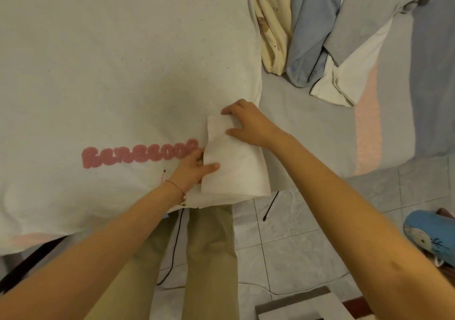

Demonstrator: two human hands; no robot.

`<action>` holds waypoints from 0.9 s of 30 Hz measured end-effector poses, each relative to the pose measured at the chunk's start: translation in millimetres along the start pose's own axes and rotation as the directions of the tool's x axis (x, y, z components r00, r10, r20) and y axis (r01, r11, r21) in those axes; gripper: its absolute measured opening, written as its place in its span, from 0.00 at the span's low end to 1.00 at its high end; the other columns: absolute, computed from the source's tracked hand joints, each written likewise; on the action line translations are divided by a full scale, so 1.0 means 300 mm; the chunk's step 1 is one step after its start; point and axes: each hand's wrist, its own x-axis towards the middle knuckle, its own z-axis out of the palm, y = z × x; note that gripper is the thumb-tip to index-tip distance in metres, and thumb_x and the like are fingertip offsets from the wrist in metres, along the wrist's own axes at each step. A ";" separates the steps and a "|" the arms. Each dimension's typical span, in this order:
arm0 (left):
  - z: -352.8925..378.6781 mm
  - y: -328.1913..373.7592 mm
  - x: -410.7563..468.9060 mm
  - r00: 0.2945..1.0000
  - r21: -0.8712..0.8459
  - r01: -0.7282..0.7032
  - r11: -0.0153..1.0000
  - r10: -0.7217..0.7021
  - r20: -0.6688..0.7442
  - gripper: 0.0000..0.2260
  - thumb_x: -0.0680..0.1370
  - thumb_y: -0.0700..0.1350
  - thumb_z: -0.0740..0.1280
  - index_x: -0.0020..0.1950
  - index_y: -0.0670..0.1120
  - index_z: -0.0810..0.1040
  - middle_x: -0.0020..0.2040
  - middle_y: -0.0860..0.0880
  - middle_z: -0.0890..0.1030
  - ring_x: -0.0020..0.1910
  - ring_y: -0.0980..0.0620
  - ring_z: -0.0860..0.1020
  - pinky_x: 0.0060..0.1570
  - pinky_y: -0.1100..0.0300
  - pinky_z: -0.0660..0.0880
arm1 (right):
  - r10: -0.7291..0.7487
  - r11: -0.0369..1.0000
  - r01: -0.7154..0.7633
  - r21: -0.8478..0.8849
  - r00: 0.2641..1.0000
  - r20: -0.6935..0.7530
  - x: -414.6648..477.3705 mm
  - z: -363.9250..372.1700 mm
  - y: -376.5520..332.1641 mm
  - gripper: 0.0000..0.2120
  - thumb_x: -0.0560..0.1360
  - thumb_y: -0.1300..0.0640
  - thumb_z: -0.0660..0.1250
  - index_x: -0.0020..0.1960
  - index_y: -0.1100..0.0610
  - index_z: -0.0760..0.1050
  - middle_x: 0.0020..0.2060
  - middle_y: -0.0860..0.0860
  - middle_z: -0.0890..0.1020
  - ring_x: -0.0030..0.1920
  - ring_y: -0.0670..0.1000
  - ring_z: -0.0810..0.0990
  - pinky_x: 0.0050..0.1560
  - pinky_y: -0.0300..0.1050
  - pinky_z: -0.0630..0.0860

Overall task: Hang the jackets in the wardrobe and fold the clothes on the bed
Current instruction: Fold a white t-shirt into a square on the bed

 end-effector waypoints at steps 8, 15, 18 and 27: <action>0.019 -0.099 -0.087 0.934 0.322 -0.287 0.902 0.338 -0.114 0.11 0.77 0.38 0.66 0.57 0.45 0.72 0.48 0.55 0.76 0.46 0.60 0.74 0.43 0.76 0.70 | -0.199 0.879 0.185 -0.440 0.980 0.016 0.016 -0.075 -0.005 0.18 0.74 0.46 0.67 0.52 0.61 0.74 0.48 0.55 0.75 0.50 0.56 0.73 0.47 0.45 0.60; -0.025 -0.163 -0.078 0.886 0.232 -0.212 0.949 0.287 -0.365 0.04 0.78 0.40 0.65 0.51 0.44 0.71 0.44 0.52 0.75 0.43 0.56 0.74 0.43 0.69 0.71 | -0.100 0.987 0.090 -0.133 0.992 -0.070 0.039 -0.071 -0.019 0.11 0.78 0.46 0.62 0.47 0.54 0.67 0.36 0.49 0.74 0.35 0.50 0.70 0.40 0.42 0.63; -0.018 -0.189 -0.069 0.861 0.174 -0.180 0.968 0.241 -0.447 0.04 0.77 0.39 0.66 0.49 0.43 0.71 0.42 0.53 0.75 0.44 0.49 0.75 0.48 0.56 0.76 | -0.002 0.997 -0.003 -0.082 0.998 -0.059 0.050 -0.049 -0.013 0.14 0.78 0.48 0.63 0.59 0.55 0.73 0.46 0.51 0.79 0.45 0.52 0.75 0.50 0.42 0.65; -0.021 -0.202 -0.080 0.823 0.171 -0.171 0.970 0.236 -0.517 0.05 0.76 0.40 0.67 0.47 0.43 0.71 0.41 0.52 0.75 0.44 0.50 0.74 0.41 0.67 0.71 | 0.120 0.977 -0.079 0.199 0.972 -0.202 0.110 0.000 -0.075 0.09 0.74 0.66 0.62 0.46 0.55 0.78 0.44 0.46 0.77 0.50 0.50 0.75 0.67 0.67 0.61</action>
